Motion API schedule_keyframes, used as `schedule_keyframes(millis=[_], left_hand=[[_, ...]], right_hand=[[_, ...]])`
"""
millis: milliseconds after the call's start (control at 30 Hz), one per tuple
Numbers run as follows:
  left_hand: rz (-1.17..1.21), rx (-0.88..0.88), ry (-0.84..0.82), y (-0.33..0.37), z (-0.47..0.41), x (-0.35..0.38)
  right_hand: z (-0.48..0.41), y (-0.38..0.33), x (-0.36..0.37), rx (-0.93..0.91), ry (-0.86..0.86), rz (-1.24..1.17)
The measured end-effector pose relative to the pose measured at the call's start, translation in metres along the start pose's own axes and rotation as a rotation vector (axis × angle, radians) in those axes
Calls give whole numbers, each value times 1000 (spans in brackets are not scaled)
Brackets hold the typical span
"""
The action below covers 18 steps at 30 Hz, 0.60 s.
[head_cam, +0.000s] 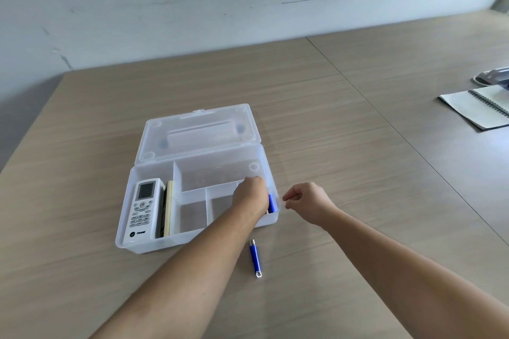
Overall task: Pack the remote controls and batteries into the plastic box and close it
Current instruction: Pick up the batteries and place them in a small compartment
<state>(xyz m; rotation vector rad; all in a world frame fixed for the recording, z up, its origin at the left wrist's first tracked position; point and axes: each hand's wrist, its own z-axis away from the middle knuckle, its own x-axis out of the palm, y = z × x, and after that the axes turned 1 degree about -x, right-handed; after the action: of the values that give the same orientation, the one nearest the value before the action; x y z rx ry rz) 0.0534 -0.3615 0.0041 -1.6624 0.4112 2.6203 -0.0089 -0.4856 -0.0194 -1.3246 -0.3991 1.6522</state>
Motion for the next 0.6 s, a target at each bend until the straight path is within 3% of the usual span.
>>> schedule_keyframes(millis=[100,200,367,600], left_hand=[[-111,98,106,-6,27,-5],[-125,83,-23,-14,52,5],[-317,64,-205,-38,78,52],[-244,49,-22,-53,66,80]], right_hand=[[4,3,-15,-31,167,114],[5,14,-29,-25,273,282],[12,42,-21,71,217,398],[27,61,1,102,225,375]])
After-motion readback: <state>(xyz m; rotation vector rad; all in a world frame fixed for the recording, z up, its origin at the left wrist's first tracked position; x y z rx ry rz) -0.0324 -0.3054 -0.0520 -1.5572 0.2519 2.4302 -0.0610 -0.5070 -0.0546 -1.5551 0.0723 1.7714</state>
